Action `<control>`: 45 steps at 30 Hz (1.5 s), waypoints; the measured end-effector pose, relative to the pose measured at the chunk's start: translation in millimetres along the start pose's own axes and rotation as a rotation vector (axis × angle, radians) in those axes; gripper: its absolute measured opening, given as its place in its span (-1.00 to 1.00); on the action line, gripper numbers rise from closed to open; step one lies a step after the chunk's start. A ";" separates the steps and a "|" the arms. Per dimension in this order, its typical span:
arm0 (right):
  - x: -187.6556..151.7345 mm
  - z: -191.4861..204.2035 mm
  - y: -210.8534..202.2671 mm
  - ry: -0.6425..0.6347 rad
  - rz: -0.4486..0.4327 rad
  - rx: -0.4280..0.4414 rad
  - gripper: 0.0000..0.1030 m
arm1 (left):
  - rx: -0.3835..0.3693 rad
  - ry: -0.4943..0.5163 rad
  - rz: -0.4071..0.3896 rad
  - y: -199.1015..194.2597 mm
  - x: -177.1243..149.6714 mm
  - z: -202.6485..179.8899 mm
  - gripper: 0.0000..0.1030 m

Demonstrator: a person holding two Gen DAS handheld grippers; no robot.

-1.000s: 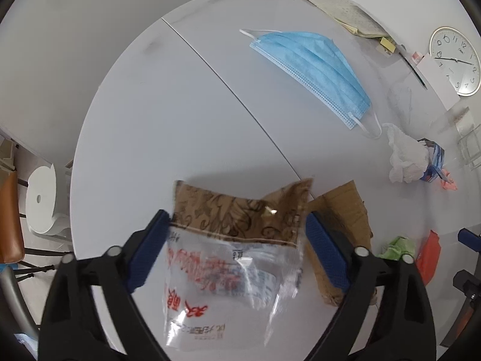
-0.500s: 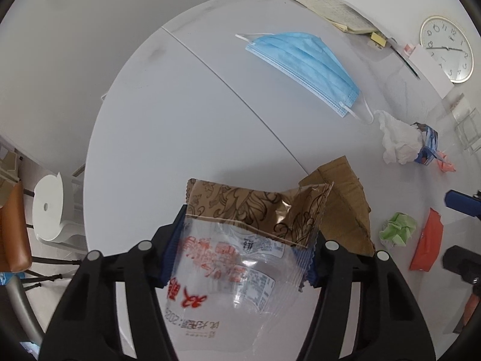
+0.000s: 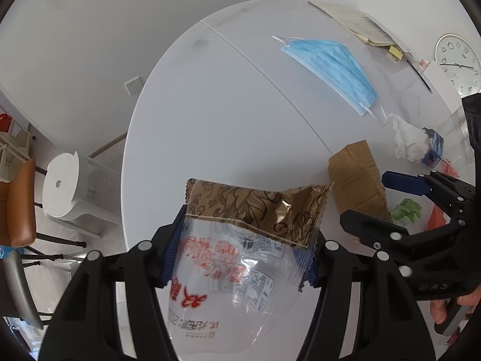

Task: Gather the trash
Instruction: 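Grasp the clear snack bag with the left gripper while the right grasps the cardboard, then drop the snack bag and cardboard into the wastebasket with both grippers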

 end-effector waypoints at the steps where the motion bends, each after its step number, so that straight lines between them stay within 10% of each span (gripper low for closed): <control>1: -1.5 -0.9 5.5 -0.006 0.019 -0.018 0.69 | 0.008 -0.001 0.004 2.2 -1.4 0.9 0.17; 8: -2.2 4.6 6.0 -0.042 0.048 -0.042 -0.12 | 0.011 -0.039 0.006 -2.1 -9.5 6.5 0.17; 19: -12.4 46.3 -64.2 -0.102 -0.022 -0.096 -0.12 | 0.009 -0.057 -0.059 -69.4 -39.7 31.3 0.18; 28: -53.4 132.3 -94.9 -0.154 -0.024 0.009 -0.12 | 0.071 -0.095 -0.044 -120.4 -127.6 96.2 0.19; 45: -103.2 262.6 -67.2 -0.348 0.094 0.173 -0.12 | 0.117 -0.270 0.111 -76.3 -223.3 172.6 0.33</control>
Point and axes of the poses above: each gripper's, at about its wrist camera, not at the fingertips, and y roughly the way its jaws point, z to its left, x to its top, the point moved 9 cm from there along y, roughly the way its jaws point, and after that the axes turned 13 degrees about -y, right-handed, at the moved point
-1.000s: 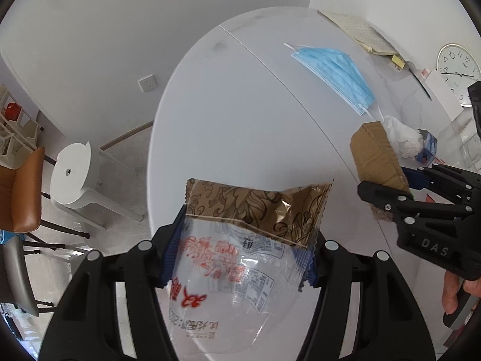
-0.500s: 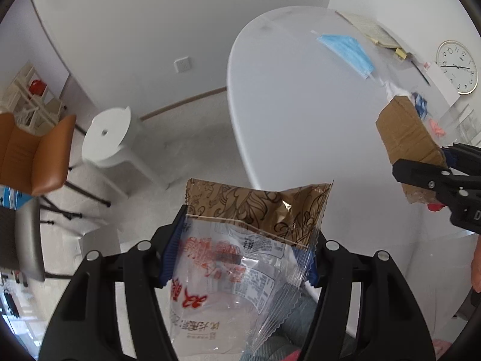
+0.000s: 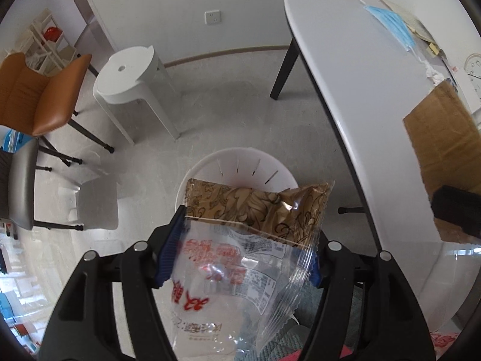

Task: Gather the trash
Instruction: 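Drop the snack bag and cardboard into the wastebasket with both grippers, then move both grippers back over the table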

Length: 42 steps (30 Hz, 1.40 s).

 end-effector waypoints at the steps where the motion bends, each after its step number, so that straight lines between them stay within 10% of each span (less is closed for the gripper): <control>1: 1.7 1.3 0.3 -0.008 0.004 0.001 -0.12 | -0.001 -0.007 0.003 1.6 -0.3 1.0 0.35; 19: 6.3 23.6 15.5 -0.089 0.040 0.023 -0.06 | -0.002 -0.067 -0.039 -27.5 -1.7 30.6 0.58; 28: 16.2 28.7 10.6 -0.120 0.019 0.020 0.61 | 0.064 -0.100 -0.089 -54.0 2.3 58.3 0.66; 42: -44.2 -113.9 -84.7 0.239 -0.112 -0.175 0.75 | -0.082 0.185 -0.129 -73.4 49.4 -89.8 0.81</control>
Point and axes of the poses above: each gripper's, at about its wrist camera, not at the fingertips, and y roughly the way its jaws point, z to its left, x to its top, the point moved 9 cm from there along y, roughly the way its jaws point, and after that the axes turned 13 degrees about -y, right-handed, at the moved point
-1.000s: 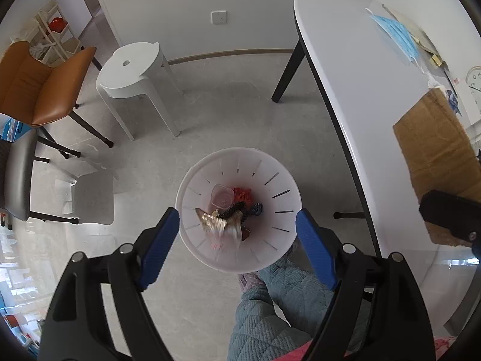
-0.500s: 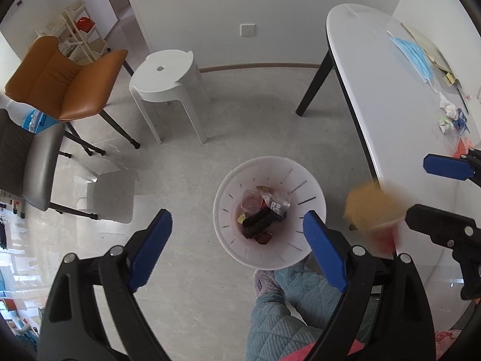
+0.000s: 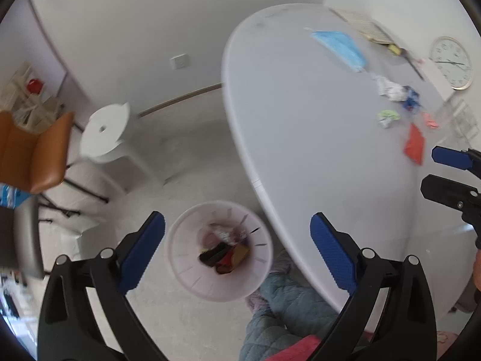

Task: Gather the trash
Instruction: 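Move both grippers back over the table, then grasp the green crumpled paper with the left gripper while the right grasps the red paper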

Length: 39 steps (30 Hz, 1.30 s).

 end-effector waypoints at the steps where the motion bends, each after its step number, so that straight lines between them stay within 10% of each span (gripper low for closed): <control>1: -5.9 -19.0 -7.9 0.038 -0.008 -0.029 0.75 | -0.027 0.022 0.000 1.5 6.4 -16.1 0.82; 12: -73.6 -152.2 -50.3 0.380 -0.050 -0.192 0.75 | -0.130 0.234 0.023 30.4 40.1 -138.9 0.84; 34: -100.3 -225.3 8.1 0.719 -0.062 -0.333 0.75 | -0.217 0.468 0.083 138.1 48.7 -293.0 0.83; 39: -105.3 -236.1 17.2 0.745 -0.054 -0.345 0.75 | -0.215 0.514 0.074 148.2 49.5 -305.5 0.45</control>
Point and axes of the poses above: each gripper's, at about its wrist camera, not at the fingertips, and y roughly the way its jaws point, z to its left, x to its top, the point moved 9 cm from there along y, roughly the way its jaws point, and after that the axes turned 13 degrees about -y, right-handed, at the moved point
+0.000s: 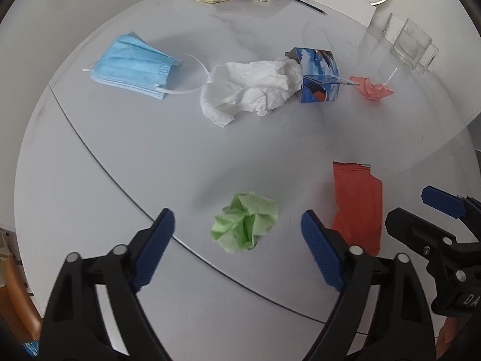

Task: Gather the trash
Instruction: 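Grasp the green crumpled paper with the left gripper while the right grasps the red paper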

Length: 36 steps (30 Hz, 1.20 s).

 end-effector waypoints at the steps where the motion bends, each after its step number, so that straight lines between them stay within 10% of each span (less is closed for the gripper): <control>1: -0.1 -0.2 1.1 0.001 0.003 -0.002 0.75 | 0.000 -0.003 0.002 2.5 1.1 0.0 0.37; 11: 1.3 18.2 17.3 -0.009 0.007 0.018 0.75 | 0.020 0.026 0.002 4.2 5.2 6.1 -0.34; 18: 3.7 38.7 25.6 -0.045 0.016 0.019 0.73 | 0.047 -0.037 0.012 -3.0 3.4 32.2 -0.34; 26: 7.1 53.7 29.3 -0.150 0.007 -0.031 -0.15 | 0.077 -0.080 0.009 -16.6 -3.3 56.5 -0.34; 36: 4.5 62.2 12.3 -0.190 -0.001 -0.002 -0.31 | 0.089 -0.143 -0.020 -62.1 -33.6 85.5 -0.34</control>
Point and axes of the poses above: each gripper's, at about its wrist camera, not at the fingertips, and y roughly the way its jaws point, z to its left, x to its top, the point moved 9 cm from there along y, roughly the way its jaws point, and after that the axes turned 13 degrees about -y, right-handed, at the moved point
